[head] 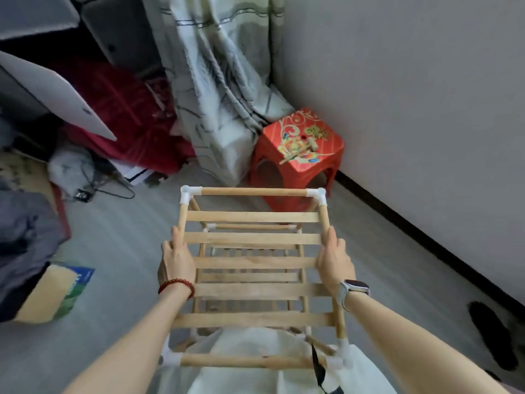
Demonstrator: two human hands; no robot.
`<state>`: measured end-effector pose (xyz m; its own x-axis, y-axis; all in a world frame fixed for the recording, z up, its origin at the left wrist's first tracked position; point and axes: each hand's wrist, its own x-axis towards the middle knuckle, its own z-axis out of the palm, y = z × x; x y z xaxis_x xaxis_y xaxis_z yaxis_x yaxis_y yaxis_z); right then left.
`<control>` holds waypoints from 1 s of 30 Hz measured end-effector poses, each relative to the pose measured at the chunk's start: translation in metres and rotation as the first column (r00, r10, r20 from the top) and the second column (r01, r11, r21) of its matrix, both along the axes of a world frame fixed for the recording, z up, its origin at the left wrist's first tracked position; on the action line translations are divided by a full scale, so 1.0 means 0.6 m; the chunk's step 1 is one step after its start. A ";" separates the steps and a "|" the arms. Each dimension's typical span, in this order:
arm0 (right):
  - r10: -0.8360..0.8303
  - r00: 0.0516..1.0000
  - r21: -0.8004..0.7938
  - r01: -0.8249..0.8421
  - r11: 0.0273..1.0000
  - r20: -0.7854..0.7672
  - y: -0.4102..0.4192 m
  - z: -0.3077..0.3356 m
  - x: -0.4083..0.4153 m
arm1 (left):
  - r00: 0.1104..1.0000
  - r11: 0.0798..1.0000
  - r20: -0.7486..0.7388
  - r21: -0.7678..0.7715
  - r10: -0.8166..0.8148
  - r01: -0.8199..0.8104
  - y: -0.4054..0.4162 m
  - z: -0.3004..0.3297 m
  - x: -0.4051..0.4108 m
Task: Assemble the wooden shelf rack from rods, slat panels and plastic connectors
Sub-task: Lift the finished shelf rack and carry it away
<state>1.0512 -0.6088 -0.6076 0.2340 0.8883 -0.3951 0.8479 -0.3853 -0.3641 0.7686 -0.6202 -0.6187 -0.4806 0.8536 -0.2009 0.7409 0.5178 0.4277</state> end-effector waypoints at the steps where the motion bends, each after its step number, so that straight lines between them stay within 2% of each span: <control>1: 0.054 0.999 0.009 -0.054 0.999 0.002 0.015 0.006 -0.044 | 0.999 0.999 0.001 0.002 0.042 -0.042 -0.012 0.006 -0.043; 4: 0.200 0.980 0.015 -0.200 0.980 -0.002 0.053 0.017 -0.168 | 0.984 0.984 0.006 0.017 0.179 -0.179 -0.041 0.017 -0.157; 7: 0.388 0.922 0.034 -0.388 0.921 0.015 0.091 0.033 -0.314 | 0.936 0.936 -0.020 0.031 0.351 -0.351 -0.083 0.012 -0.281; 13: 0.657 0.753 0.093 -0.657 0.748 0.032 0.110 0.067 -0.571 | 0.759 0.756 0.015 0.069 0.651 -0.651 -0.210 0.031 -0.436; 18: 0.851 0.525 0.130 -0.846 0.518 0.024 0.082 0.094 -0.778 | 0.541 0.536 0.031 0.101 0.840 -0.838 -0.327 0.053 -0.525; 20: 0.924 0.383 0.144 -0.915 0.376 0.022 0.042 0.100 -0.876 | 0.426 0.420 0.039 0.117 0.904 -0.900 -0.396 0.063 -0.560; 22: 0.950 0.312 0.166 -0.938 0.304 0.019 0.013 0.106 -0.938 | 0.357 0.350 0.058 0.106 0.932 -0.931 -0.438 0.069 -0.579; 23: 0.973 0.232 0.179 -0.958 0.224 0.022 -0.018 0.105 -0.982 | 0.292 0.286 0.060 0.099 0.954 -0.953 -0.477 0.072 -0.592; 25: 0.989 0.146 0.187 -0.972 0.143 0.003 -0.064 0.105 -1.045 | 0.229 0.225 0.055 0.067 0.972 -0.972 -0.534 0.069 -0.612; 28: 0.999 -0.036 0.193 -0.981 -0.034 -0.008 -0.173 0.095 -1.177 | 0.045 0.046 0.075 0.000 0.996 -0.999 -0.647 0.071 -0.659; 30: 0.987 -0.161 0.173 -0.972 -0.156 -0.013 -0.254 0.085 -1.260 | -0.086 -0.088 0.071 0.026 0.994 -0.996 -0.720 0.070 -0.686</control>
<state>0.2954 -0.7612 -0.5563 -0.9681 0.0760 -0.2388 0.1769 0.8823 -0.4362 0.3568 -1.0522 -0.5765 -0.8153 -0.5385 -0.2128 -0.5655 0.6616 0.4924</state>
